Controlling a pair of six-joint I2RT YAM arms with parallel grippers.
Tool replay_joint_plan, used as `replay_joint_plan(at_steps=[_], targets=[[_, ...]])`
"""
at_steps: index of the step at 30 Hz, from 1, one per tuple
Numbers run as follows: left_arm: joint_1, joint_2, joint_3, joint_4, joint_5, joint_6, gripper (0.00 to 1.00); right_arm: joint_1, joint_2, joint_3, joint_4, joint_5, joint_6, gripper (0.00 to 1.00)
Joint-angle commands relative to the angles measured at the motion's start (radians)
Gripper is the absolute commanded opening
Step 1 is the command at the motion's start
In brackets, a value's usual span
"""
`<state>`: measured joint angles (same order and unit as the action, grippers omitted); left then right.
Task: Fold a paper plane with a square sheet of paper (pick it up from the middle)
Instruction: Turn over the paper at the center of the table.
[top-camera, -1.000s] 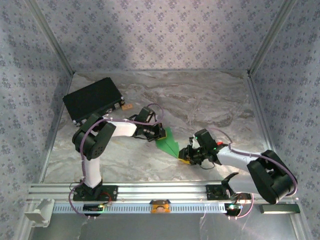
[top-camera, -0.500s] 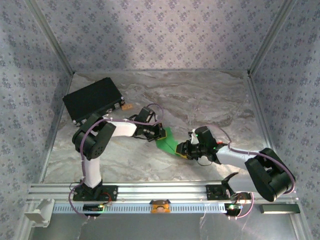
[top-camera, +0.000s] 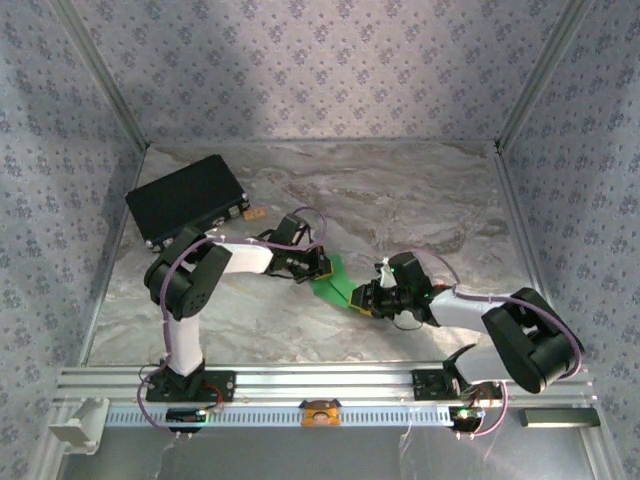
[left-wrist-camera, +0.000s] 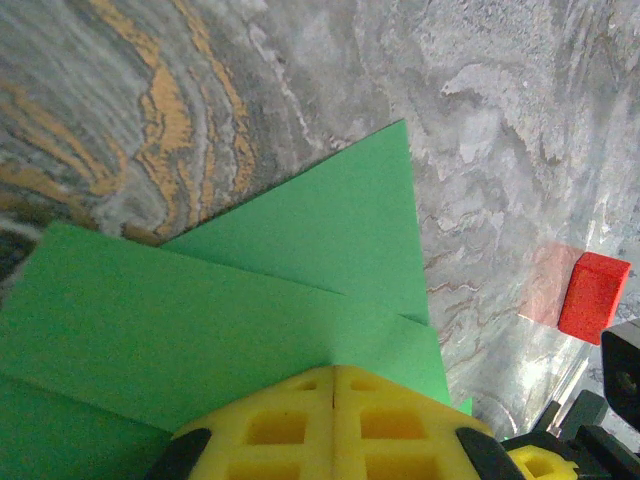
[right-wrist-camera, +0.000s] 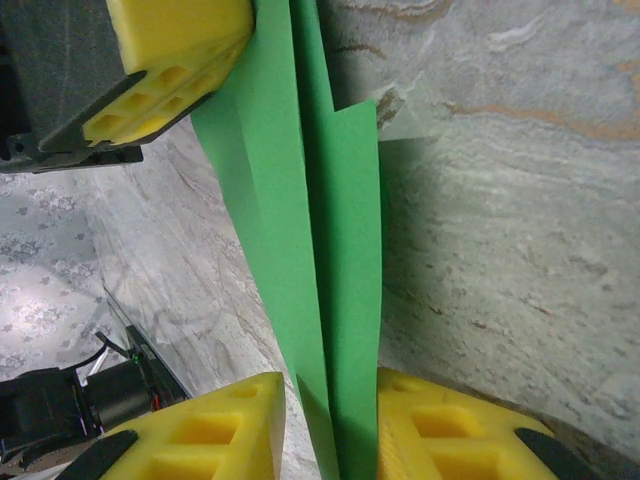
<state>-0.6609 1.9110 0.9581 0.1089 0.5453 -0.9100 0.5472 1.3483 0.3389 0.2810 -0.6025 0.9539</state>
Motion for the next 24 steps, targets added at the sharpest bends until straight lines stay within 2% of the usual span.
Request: replay_joint_plan(at_steps=[1, 11, 17, 21, 24], targets=[[0.012, -0.003, -0.027, -0.035, -0.056, -0.004, 0.00, -0.002, 0.009, 0.002, 0.023, -0.019, -0.007, 0.28], [0.011, -0.010, -0.033, -0.029, -0.052, -0.007, 0.00, 0.002, 0.032, -0.008, 0.063, -0.029, -0.001, 0.25], [0.012, -0.021, -0.031, -0.016, -0.044, -0.014, 0.00, 0.003, 0.036, -0.013, 0.065, -0.021, -0.008, 0.18], [0.008, -0.067, -0.032, -0.001, -0.031, -0.024, 0.09, -0.001, 0.029, -0.008, 0.041, -0.022, -0.032, 0.08], [0.007, -0.134, -0.032, -0.021, -0.052, -0.013, 0.23, -0.002, -0.006, 0.004, -0.009, -0.002, -0.074, 0.06]])
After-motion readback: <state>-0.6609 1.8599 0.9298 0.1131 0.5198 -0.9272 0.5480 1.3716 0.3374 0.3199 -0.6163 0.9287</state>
